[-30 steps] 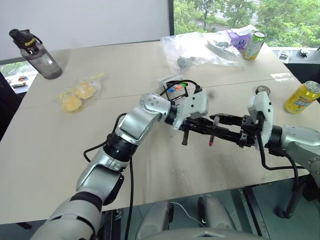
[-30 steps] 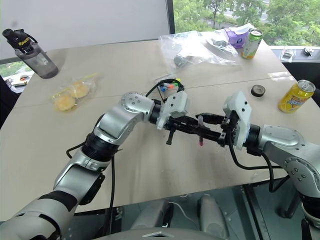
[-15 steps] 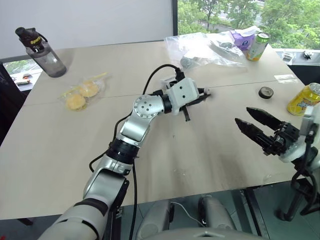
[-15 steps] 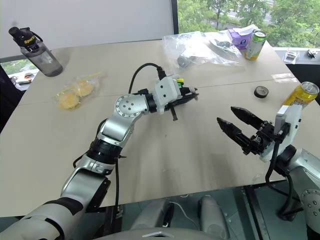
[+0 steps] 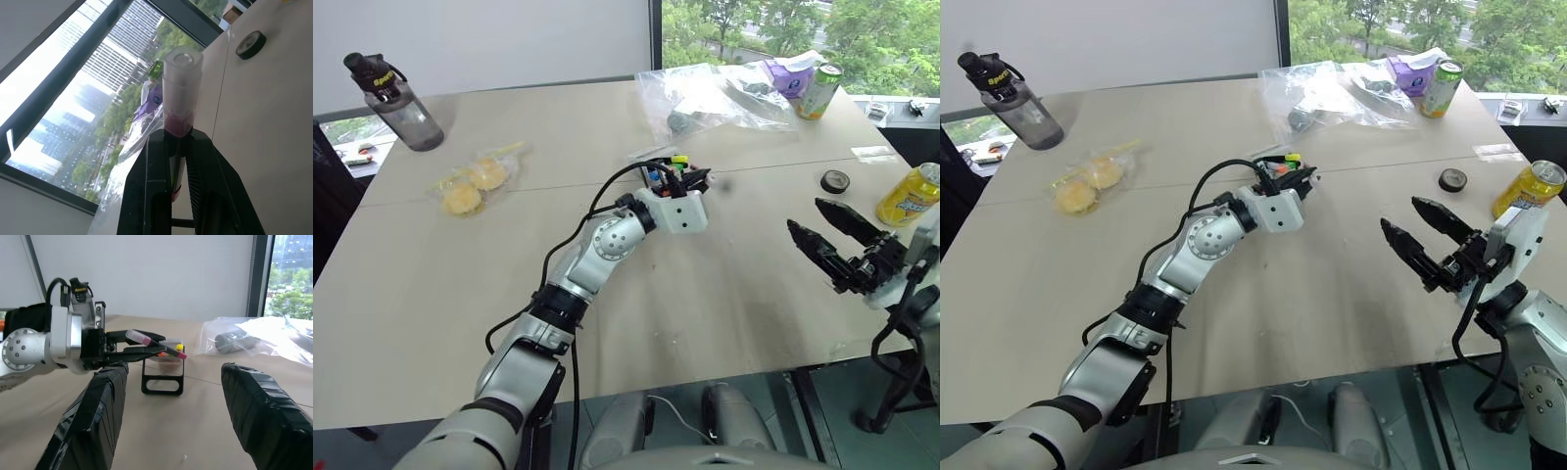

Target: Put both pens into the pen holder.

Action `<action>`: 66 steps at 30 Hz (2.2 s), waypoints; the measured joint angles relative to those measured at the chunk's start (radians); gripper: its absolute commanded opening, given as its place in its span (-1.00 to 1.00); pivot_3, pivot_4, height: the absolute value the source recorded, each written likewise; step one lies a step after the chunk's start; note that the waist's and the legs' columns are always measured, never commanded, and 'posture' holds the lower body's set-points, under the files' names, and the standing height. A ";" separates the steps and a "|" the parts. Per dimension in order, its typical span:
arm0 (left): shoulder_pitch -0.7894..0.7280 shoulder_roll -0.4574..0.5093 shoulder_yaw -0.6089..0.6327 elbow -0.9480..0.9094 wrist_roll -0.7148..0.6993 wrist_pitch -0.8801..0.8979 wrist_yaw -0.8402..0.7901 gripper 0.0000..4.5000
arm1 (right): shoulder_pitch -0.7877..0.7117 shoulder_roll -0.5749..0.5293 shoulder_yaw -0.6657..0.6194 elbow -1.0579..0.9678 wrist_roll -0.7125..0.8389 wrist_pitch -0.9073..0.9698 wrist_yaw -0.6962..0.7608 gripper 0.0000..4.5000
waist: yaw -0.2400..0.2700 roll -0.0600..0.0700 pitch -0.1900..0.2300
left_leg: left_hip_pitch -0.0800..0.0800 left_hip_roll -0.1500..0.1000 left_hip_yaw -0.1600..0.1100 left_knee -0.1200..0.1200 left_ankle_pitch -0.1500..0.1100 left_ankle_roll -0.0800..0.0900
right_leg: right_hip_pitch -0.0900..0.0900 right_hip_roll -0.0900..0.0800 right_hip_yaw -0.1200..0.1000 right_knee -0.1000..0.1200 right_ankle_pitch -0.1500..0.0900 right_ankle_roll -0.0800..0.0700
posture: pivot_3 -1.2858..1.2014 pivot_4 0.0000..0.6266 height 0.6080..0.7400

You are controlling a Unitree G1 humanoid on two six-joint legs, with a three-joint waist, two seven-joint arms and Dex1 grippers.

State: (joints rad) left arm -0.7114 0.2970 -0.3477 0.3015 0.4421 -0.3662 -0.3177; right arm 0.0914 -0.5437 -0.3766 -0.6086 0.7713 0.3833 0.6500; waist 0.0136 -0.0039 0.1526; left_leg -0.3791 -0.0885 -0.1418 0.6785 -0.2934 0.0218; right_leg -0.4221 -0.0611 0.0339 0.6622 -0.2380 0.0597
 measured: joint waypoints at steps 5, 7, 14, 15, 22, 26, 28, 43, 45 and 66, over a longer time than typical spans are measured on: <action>-0.006 0.025 0.000 0.009 0.040 -0.054 0.061 -1.00 | 0.017 0.001 0.010 0.000 -0.018 -0.010 0.000 0.45 | 0.000 0.000 0.000 | 0.000 0.000 0.000 0.000 0.000 0.000 | 0.000 0.000 0.000 0.000 0.000 0.000 | 0.03 -0.52 1.00; 0.001 0.032 0.001 -0.010 0.048 -0.069 0.077 -1.00 | 0.026 0.001 0.010 0.000 -0.018 -0.015 0.000 0.45 | 0.000 0.000 0.000 | 0.000 0.000 0.000 0.000 0.000 0.000 | 0.000 0.000 0.000 0.000 0.000 0.000 | 0.03 -0.52 1.00; 0.033 0.030 0.003 -0.059 0.070 -0.032 0.084 -1.00 | 0.033 -0.005 0.010 0.000 -0.018 -0.017 0.000 0.45 | 0.000 0.000 0.000 | 0.000 0.000 0.000 0.000 0.000 0.000 | 0.000 0.000 0.000 0.000 0.000 0.000 | 0.03 -0.52 1.00; 0.045 0.031 0.006 -0.064 0.070 -0.013 0.084 -1.00 | 0.033 -0.008 0.010 0.000 -0.018 -0.017 0.000 0.45 | 0.000 0.000 0.000 | 0.000 0.000 0.000 0.000 0.000 0.000 | 0.000 0.000 0.000 0.000 0.000 0.000 | 0.03 -0.52 1.00; 0.075 0.045 0.022 -0.073 0.071 0.047 0.081 -1.00 | 0.030 -0.014 0.009 0.000 -0.016 -0.017 0.000 0.45 | 0.000 0.000 0.000 | 0.000 0.000 0.000 0.000 0.000 0.000 | 0.000 0.000 0.000 0.000 0.000 0.000 | 0.03 -0.52 1.00; 0.072 0.050 0.023 -0.069 0.090 0.071 0.085 -1.00 | 0.030 -0.016 0.009 0.000 -0.015 -0.017 -0.001 0.45 | 0.000 0.000 0.000 | 0.000 0.000 0.000 0.000 0.000 0.000 | 0.000 0.000 0.000 0.000 0.000 0.000 | 0.03 -0.52 1.00; 0.063 0.053 0.024 -0.054 0.101 0.079 0.090 -1.00 | 0.030 -0.015 0.009 0.000 -0.015 -0.017 -0.001 0.45 | 0.000 0.000 0.000 | 0.000 0.000 0.000 0.000 0.000 0.000 | 0.000 0.000 0.000 0.000 0.000 0.000 | 0.03 -0.52 1.00; 0.011 0.059 0.025 0.026 0.122 0.122 0.128 0.42 | 0.030 -0.015 0.010 -0.001 -0.017 -0.017 -0.004 0.52 | 0.000 0.000 0.000 | 0.000 0.000 0.000 0.000 0.000 0.000 | 0.000 0.000 0.000 0.000 0.000 0.000 | 0.03 -0.52 1.00; 0.002 0.062 0.025 0.026 0.129 0.122 0.143 0.85 | 0.030 -0.015 0.010 -0.001 -0.017 -0.017 -0.004 0.52 | 0.000 0.000 0.000 | 0.000 0.000 0.000 0.000 0.000 0.000 | 0.000 0.000 0.000 0.000 0.000 0.000 | 0.03 -0.52 1.00; 0.176 -0.038 0.205 -0.241 -0.518 0.227 -0.164 0.99 | 0.078 -0.040 0.028 0.122 -0.126 -0.070 0.088 0.52 | -0.004 0.001 -0.001 | 0.001 0.000 0.001 0.000 0.000 0.000 | 0.000 -0.001 0.001 0.001 0.000 0.000 | 0.03 -0.52 1.00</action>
State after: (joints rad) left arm -0.5353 0.2593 -0.1428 0.0609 -0.0762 -0.1395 -0.4812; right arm 0.1695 -0.5834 -0.3485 -0.4864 0.6454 0.3134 0.7385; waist 0.0097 -0.0029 0.1520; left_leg -0.3786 -0.0883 -0.1412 0.6789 -0.2934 0.0217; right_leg -0.4221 -0.0617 0.0347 0.6629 -0.2379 0.0597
